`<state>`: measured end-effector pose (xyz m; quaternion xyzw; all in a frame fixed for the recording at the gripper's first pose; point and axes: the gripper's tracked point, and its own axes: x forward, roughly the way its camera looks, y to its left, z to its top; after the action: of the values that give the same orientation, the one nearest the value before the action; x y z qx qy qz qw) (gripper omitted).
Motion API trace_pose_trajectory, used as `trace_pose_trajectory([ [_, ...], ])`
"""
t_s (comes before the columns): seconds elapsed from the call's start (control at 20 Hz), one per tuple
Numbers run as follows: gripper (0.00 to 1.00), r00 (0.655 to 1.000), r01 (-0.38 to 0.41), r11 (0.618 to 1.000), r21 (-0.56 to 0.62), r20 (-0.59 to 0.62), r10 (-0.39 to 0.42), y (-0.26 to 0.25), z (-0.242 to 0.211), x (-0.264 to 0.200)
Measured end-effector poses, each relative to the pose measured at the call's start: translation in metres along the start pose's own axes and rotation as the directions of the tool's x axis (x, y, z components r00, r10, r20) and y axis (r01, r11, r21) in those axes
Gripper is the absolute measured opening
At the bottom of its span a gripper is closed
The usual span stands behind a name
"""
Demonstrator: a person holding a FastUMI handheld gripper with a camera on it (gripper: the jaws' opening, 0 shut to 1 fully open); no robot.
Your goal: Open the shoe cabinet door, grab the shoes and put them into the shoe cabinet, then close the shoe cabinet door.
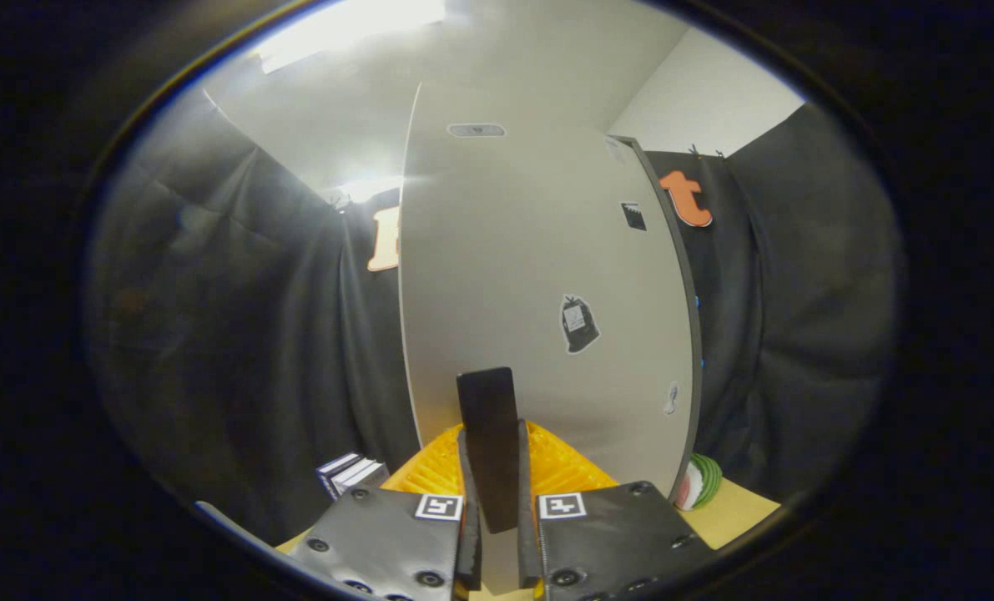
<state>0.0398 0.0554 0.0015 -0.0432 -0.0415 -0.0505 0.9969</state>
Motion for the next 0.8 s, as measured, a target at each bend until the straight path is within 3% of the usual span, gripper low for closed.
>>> trace_pose_trajectory([
  [0.35, 0.18, 0.999, -0.033, 0.999, -0.005, 0.007, 0.033, -0.045, 0.014, -0.048],
  [0.8, 0.16, 1.000, 0.016, 1.000, 0.011, 0.011, -0.016, -0.128, 0.032, -0.104],
])
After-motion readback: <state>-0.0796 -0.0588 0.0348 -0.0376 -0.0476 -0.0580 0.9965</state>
